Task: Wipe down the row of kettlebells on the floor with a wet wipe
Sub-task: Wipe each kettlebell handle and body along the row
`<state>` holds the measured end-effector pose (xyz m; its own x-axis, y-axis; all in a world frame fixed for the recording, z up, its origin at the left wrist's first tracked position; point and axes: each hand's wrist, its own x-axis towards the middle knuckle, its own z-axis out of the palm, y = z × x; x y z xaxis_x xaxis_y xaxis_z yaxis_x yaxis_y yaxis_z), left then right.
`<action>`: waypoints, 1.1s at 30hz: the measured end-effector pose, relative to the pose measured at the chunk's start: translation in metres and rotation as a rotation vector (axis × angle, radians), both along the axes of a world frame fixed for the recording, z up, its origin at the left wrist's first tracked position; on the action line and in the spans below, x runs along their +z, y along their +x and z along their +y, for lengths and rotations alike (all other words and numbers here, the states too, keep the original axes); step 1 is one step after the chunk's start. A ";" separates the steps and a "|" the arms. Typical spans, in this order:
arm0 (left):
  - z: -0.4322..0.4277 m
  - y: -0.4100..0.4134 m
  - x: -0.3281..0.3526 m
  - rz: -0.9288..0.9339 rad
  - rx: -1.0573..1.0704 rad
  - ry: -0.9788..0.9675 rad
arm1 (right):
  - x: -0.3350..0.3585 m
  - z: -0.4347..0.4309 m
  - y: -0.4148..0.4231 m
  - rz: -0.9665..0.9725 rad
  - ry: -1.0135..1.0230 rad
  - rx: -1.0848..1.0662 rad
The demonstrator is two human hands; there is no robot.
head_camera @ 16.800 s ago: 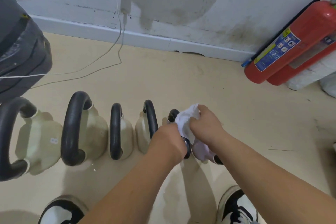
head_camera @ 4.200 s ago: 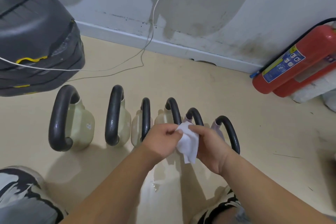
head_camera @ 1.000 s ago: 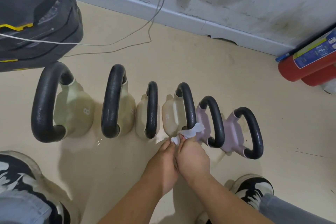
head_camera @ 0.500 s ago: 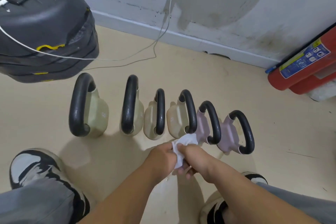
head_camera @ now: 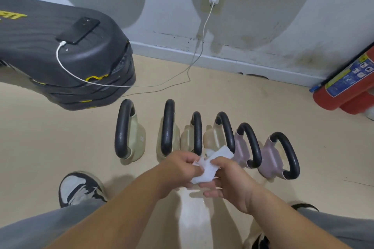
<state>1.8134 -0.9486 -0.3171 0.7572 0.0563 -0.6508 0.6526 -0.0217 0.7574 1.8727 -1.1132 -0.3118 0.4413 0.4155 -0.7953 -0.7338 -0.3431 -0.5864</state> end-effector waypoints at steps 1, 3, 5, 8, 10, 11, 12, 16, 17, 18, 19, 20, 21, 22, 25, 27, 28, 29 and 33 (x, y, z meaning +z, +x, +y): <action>0.001 -0.001 0.000 0.030 0.035 -0.074 | 0.000 -0.001 0.001 0.040 0.074 -0.122; -0.001 -0.002 0.003 0.146 0.138 -0.209 | -0.002 -0.002 0.006 0.113 0.214 -0.311; -0.002 0.001 0.001 0.189 0.192 -0.271 | -0.005 -0.001 0.014 0.183 0.305 -0.409; -0.005 0.006 -0.001 0.140 0.156 -0.207 | -0.009 0.006 0.022 0.089 0.180 -0.333; -0.006 0.013 -0.005 0.082 0.067 -0.058 | -0.010 0.015 0.027 -0.066 0.053 -0.227; -0.007 0.016 -0.010 0.046 0.043 -0.003 | -0.011 0.019 0.029 -0.118 0.029 -0.184; -0.007 0.020 -0.011 0.024 0.033 0.033 | -0.012 0.021 0.033 -0.142 0.020 -0.169; -0.001 0.031 -0.018 0.018 0.055 0.015 | -0.003 0.025 0.046 -0.067 0.128 -0.193; 0.001 0.032 -0.021 0.004 0.062 -0.001 | 0.001 0.025 0.049 -0.003 0.201 -0.205; 0.002 0.032 -0.024 -0.014 0.067 -0.009 | 0.005 0.026 0.052 0.059 0.270 -0.234; 0.003 0.032 -0.026 -0.036 0.079 -0.020 | 0.006 0.027 0.055 0.101 0.325 -0.249; 0.005 0.031 -0.026 -0.056 0.098 -0.029 | 0.005 0.028 0.058 0.101 0.347 -0.231; 0.006 0.031 -0.027 -0.077 0.121 -0.033 | 0.004 0.031 0.060 0.069 0.323 -0.190; 0.007 0.032 -0.028 -0.093 0.142 -0.038 | 0.002 0.033 0.062 0.021 0.286 -0.151; 0.012 0.036 -0.027 -0.127 0.217 -0.070 | -0.004 0.041 0.069 -0.071 0.202 -0.134; 0.016 0.038 -0.026 -0.185 0.237 -0.047 | -0.008 0.041 0.074 -0.089 0.195 -0.177; 0.018 0.039 -0.026 -0.202 0.240 -0.023 | -0.009 0.041 0.077 -0.081 0.212 -0.230; 0.019 0.040 -0.025 -0.210 0.240 0.002 | -0.010 0.040 0.079 -0.066 0.235 -0.287; 0.017 0.045 -0.016 -0.227 0.269 0.009 | -0.010 0.037 0.080 -0.003 0.268 -0.371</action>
<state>1.8585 -0.9319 -0.3333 0.8400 0.2781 -0.4659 0.4506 0.1205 0.8845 1.9526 -1.0757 -0.3215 0.6010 0.4201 -0.6800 -0.7768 0.1067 -0.6206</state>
